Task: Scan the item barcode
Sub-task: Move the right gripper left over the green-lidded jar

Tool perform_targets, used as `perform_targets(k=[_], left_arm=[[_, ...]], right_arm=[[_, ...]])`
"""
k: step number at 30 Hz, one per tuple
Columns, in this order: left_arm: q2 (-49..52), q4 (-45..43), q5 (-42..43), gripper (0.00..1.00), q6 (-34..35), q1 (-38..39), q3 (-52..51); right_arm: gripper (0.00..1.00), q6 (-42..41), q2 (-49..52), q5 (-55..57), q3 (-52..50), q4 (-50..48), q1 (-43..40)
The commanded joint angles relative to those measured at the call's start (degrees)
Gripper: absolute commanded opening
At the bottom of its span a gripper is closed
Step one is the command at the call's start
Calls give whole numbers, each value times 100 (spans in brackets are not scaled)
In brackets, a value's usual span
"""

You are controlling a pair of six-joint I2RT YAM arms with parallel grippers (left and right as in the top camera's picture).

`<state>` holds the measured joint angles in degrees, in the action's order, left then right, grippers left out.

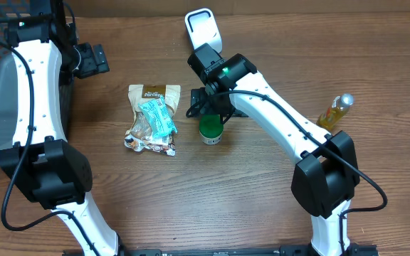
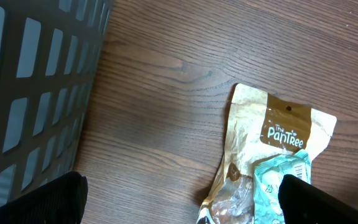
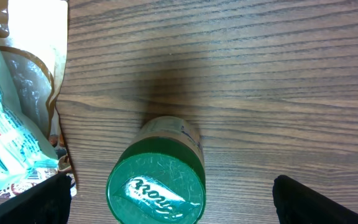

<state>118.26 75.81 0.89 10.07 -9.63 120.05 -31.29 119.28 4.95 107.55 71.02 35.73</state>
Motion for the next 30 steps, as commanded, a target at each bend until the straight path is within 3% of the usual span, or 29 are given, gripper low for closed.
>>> perform_targets(k=[1,30], left_arm=[[2,2,22,99,-109,-9,114],[2,2,22,99,-109,-9,114]], right_arm=[[100,-22,76,105,-37,-28,9],[100,-17,133,105,-74,72,-142]])
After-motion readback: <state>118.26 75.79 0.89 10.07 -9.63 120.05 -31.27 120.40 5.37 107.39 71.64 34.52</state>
